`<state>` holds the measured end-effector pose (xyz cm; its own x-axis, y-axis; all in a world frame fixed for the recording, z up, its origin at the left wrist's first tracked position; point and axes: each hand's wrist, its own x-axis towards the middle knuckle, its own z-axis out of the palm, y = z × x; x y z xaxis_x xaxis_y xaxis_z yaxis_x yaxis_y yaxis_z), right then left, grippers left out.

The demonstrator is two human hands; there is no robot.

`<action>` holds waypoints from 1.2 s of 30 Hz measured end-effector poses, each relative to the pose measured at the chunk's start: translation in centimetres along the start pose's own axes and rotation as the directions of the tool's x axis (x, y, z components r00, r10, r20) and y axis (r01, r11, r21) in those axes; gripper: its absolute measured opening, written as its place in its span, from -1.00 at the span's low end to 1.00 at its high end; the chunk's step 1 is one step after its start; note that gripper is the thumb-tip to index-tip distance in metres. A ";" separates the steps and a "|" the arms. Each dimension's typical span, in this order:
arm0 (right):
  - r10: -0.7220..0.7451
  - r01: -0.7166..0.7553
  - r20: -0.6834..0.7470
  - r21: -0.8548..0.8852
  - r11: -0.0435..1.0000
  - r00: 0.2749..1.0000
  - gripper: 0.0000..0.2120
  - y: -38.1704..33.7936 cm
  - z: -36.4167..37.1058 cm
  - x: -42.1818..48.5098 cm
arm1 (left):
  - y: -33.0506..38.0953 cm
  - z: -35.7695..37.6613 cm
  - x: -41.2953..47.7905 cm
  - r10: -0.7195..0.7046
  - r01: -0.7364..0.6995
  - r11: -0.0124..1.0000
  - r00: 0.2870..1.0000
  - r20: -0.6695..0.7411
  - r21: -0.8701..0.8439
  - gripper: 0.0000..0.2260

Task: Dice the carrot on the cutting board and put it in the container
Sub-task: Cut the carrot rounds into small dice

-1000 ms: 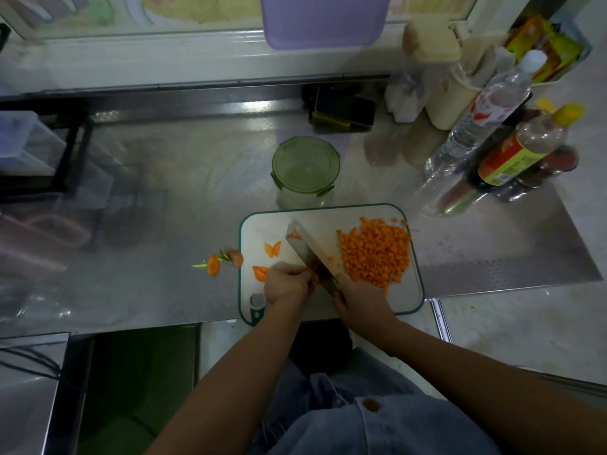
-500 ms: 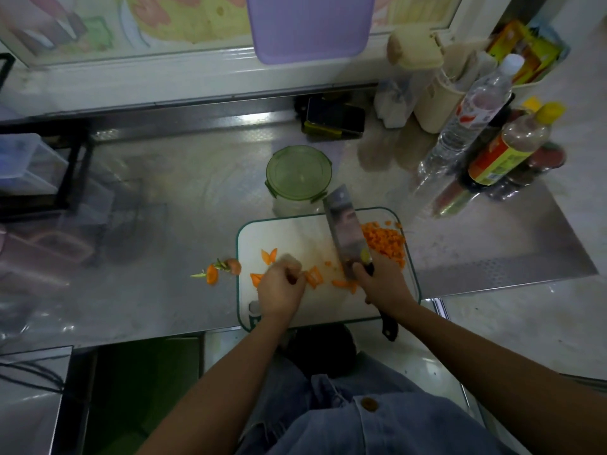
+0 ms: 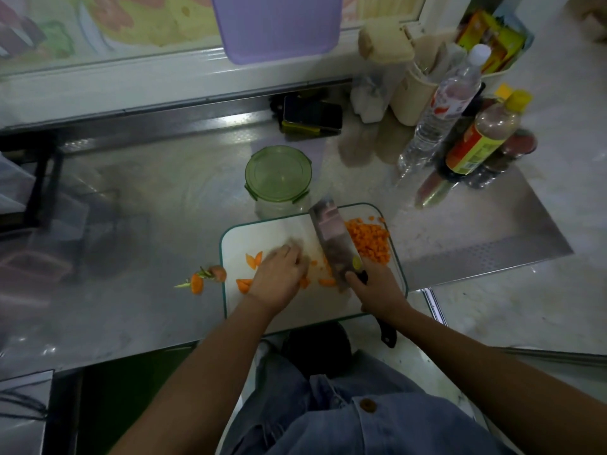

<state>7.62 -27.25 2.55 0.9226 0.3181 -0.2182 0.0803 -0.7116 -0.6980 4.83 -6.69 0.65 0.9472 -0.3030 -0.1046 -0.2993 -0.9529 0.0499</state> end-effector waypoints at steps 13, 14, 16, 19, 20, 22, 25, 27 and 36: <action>0.034 -0.034 0.001 0.013 0.999 0.999 -0.80 0.6 -0.1 0.0 | 1.3 0.1 0.8 -0.010 -0.048 0.964 0.976 0.217 0.262 -0.63; 0.037 -0.037 0.000 0.014 0.999 0.999 -0.79 0.7 -0.2 0.0 | 1.3 0.3 0.7 -0.033 -0.022 0.964 0.978 0.204 0.264 -0.63; 0.040 -0.040 0.002 0.017 0.999 0.999 -0.80 0.7 -0.3 -0.1 | 1.4 0.4 0.4 -0.101 0.053 0.963 0.980 0.171 0.263 -0.64; 0.035 -0.035 0.001 0.027 0.999 0.999 -0.83 0.5 -0.3 -0.1 | 0.9 1.0 0.4 -0.200 0.199 0.974 0.980 0.004 0.105 -0.67; 0.035 -0.035 0.005 0.033 0.999 0.999 -0.84 0.5 -0.3 -0.1 | 0.7 1.0 0.4 -0.245 0.246 0.969 0.969 -0.043 0.014 -0.66; 0.029 -0.030 0.018 0.055 0.998 0.999 -0.84 0.3 -0.1 -0.1 | 0.5 0.6 0.0 -0.340 0.316 0.923 0.937 -0.082 -0.221 -0.67; 0.039 -0.041 0.033 0.072 0.997 0.999 -0.85 0.1 0.2 -0.1 | 0.2 0.7 -0.5 -0.529 0.480 0.583 0.837 0.143 -0.656 -0.80; 0.072 -0.075 0.040 0.103 0.992 0.997 -0.90 -0.1 0.0 -0.2 | 0.6 0.7 -0.5 -0.599 0.489 0.193 0.745 0.292 -0.851 -0.85; 0.188 -0.186 0.008 0.205 0.961 0.982 -0.92 1.2 -1.6 -0.4 | 3.1 -1.4 2.6 -0.505 0.368 -0.409 0.671 0.543 -0.835 -0.79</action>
<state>7.98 -29.22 2.84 0.9184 0.1830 -0.3509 -0.1716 -0.6149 -0.7697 6.53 -10.45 1.95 0.7244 0.2692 -0.6346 0.5669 0.2910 0.7706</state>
